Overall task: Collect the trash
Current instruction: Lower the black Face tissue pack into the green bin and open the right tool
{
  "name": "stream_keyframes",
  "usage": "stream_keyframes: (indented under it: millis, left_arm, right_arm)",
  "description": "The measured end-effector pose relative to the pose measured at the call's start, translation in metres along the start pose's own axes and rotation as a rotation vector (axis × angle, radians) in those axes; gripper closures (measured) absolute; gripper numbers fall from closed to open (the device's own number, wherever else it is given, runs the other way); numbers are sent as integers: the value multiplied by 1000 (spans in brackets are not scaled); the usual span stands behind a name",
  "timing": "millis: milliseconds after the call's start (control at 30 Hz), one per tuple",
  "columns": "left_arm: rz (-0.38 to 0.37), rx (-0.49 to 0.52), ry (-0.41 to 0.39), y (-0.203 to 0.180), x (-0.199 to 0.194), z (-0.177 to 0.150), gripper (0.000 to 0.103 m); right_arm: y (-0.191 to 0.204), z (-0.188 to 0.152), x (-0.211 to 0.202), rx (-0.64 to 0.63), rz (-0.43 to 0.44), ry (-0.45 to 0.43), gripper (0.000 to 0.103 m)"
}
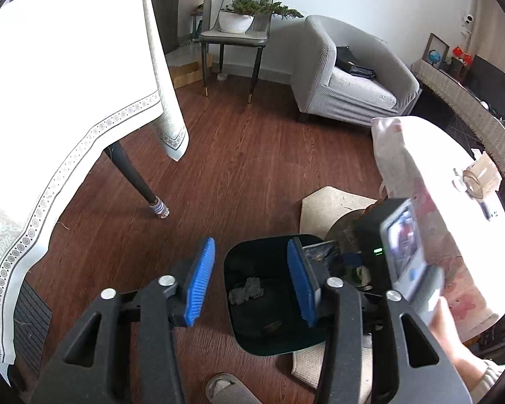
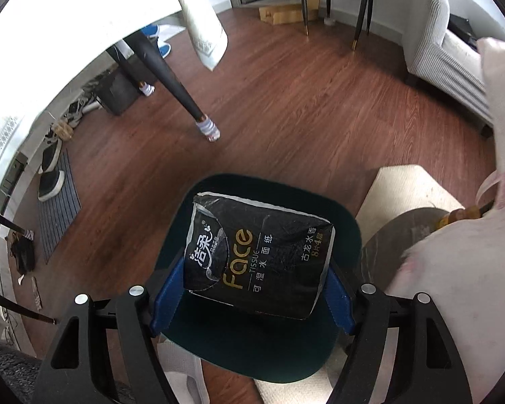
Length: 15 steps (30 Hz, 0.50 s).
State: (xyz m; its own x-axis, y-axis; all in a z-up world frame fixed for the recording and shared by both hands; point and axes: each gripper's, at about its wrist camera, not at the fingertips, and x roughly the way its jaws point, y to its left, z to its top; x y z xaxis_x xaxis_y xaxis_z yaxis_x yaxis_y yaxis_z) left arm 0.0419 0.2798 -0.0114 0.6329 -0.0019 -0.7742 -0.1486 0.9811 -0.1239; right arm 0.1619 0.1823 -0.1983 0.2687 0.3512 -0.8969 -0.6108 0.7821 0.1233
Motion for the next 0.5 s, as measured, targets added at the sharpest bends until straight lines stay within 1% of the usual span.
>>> stream_keyframes:
  millis: [100,167,233,300,367,433,500]
  left_arm:
    - [-9,-7,-5,-1,-4,1,65]
    - [-18,-15,-18,-1,-7,3,66]
    - [-24,-16,-25,-3,-11,4,70]
    - [-22,-12,-34,-4,-14,5,72]
    - [-21,-10,-40,-6,-15,5,72]
    - [-20,-10,-41,-6,-16,6,72]
    - [-20,-8,-47,-7,-19,6,72]
  right_arm:
    - [1,-5,15,-4,-4,35,28]
    - [1,-10,24,-10,-7,64,28]
    - [1,-15,35,-20,-16,98,28]
    - [1,-19,43,-32,-21,130,28]
    - [2,-25,53,-44,-6,166,28]
    - [3,-31,61,-63,-24,196,23]
    - [5,-34,64,-85,-42,207,20]
